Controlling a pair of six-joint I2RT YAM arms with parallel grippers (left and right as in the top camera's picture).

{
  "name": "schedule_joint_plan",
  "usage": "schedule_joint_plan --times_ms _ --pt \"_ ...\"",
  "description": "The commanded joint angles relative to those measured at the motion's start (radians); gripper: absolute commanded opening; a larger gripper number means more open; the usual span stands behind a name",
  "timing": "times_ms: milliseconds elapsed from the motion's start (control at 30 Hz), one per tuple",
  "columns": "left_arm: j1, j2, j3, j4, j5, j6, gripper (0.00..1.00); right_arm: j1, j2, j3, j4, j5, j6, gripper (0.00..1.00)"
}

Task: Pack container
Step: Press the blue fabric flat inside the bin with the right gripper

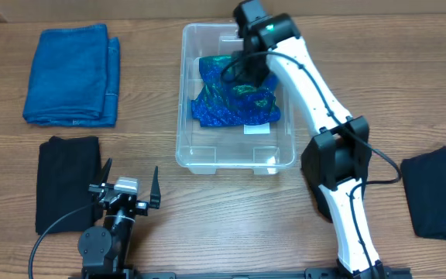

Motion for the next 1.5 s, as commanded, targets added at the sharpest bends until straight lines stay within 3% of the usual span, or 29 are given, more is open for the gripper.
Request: schedule_joint_plan --times_ms 0,733,1200,1467 --pt "0.005 -0.009 -0.003 -0.002 -0.006 0.014 1.00 -0.047 -0.010 -0.025 0.032 0.039 0.009 0.07" --pt "0.005 -0.009 -0.003 -0.002 -0.006 0.014 1.00 -0.016 0.065 -0.119 0.129 -0.172 0.013 0.07" --pt "0.005 -0.009 -0.003 -0.002 -0.006 0.014 1.00 0.043 0.065 -0.116 0.154 -0.160 0.009 0.08" --pt "0.005 -0.009 -0.003 -0.002 -0.006 0.014 1.00 0.008 -0.074 0.112 -0.029 0.026 0.008 0.28"
